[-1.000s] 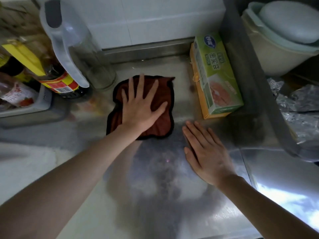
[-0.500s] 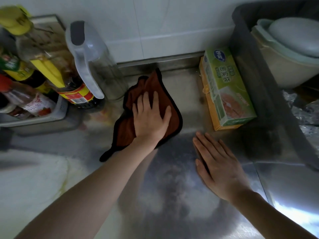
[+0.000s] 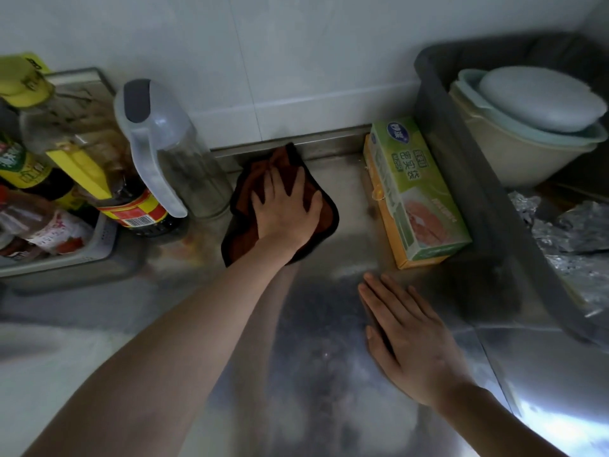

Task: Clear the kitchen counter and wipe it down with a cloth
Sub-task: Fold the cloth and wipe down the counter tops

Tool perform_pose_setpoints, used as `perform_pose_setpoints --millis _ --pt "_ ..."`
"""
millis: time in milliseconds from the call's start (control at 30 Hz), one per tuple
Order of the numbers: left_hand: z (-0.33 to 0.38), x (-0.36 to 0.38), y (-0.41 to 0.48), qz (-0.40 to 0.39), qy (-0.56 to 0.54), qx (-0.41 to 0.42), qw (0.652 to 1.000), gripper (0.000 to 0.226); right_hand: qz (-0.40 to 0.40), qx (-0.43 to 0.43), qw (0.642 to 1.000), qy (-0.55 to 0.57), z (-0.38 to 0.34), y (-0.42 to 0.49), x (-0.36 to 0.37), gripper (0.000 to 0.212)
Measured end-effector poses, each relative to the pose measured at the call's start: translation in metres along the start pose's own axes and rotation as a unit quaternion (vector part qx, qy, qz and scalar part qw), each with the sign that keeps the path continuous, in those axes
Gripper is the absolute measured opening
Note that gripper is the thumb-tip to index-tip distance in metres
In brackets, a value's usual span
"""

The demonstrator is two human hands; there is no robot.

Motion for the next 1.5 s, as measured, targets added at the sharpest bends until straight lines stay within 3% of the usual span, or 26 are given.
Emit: perform_pose_setpoints --millis 333,533,733,867,933,1000,1067,1200,1267,1333,1400,1500 --pt "-0.01 0.006 -0.039 -0.025 0.056 0.2 0.978 0.055 0.002 0.0 1.0 0.002 0.0 -0.003 -0.002 0.052" --pt "-0.02 0.02 -0.112 -0.067 0.071 0.238 0.966 0.057 0.066 0.004 0.997 0.046 -0.004 -0.013 -0.01 0.048" --pt "-0.027 0.036 -0.198 -0.094 0.084 0.308 0.943 0.056 0.143 0.087 0.968 0.188 -0.009 -0.043 -0.008 0.038" --pt "-0.029 0.045 -0.266 -0.128 0.03 0.347 0.929 0.05 0.098 0.019 0.98 0.17 -0.022 -0.08 -0.002 0.045" --pt "-0.035 0.046 -0.299 -0.13 -0.008 0.342 0.931 0.046 0.046 -0.037 0.989 0.139 -0.03 -0.092 0.0 0.056" --pt "-0.045 0.052 -0.329 -0.109 -0.02 0.312 0.944 0.039 0.002 -0.076 0.992 0.104 -0.04 -0.098 0.001 0.051" --pt "-0.056 0.057 -0.356 -0.072 -0.022 0.236 0.969 0.047 -0.026 -0.09 0.993 0.066 -0.048 -0.102 -0.002 0.037" --pt "-0.065 0.053 -0.383 0.045 -0.08 0.047 0.995 0.049 -0.035 -0.102 0.994 0.012 -0.059 -0.114 -0.004 0.038" --pt "-0.062 0.051 -0.386 0.078 -0.04 0.033 0.996 0.038 -0.001 -0.111 0.994 0.009 -0.06 -0.121 -0.006 0.019" --pt "-0.058 0.046 -0.386 0.095 0.01 0.038 0.995 0.01 -0.001 -0.1 0.995 0.016 -0.059 -0.126 -0.008 0.022" --pt "-0.054 0.042 -0.388 0.08 0.04 0.052 0.995 0.027 -0.001 -0.089 0.996 0.016 -0.056 -0.133 -0.012 0.028" --pt "-0.06 0.044 -0.402 0.041 0.094 0.069 0.992 0.027 -0.019 -0.08 0.997 0.012 -0.052 -0.149 -0.019 0.032"
Point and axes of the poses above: each hand's wrist, its own y-axis towards the middle knuckle, its own x-axis out of the palm, z = x × y, the point moved 3 cm from there along y, towards the middle knuckle, and after that the axes turned 9 degrees about -z, right-handed, at the moved point
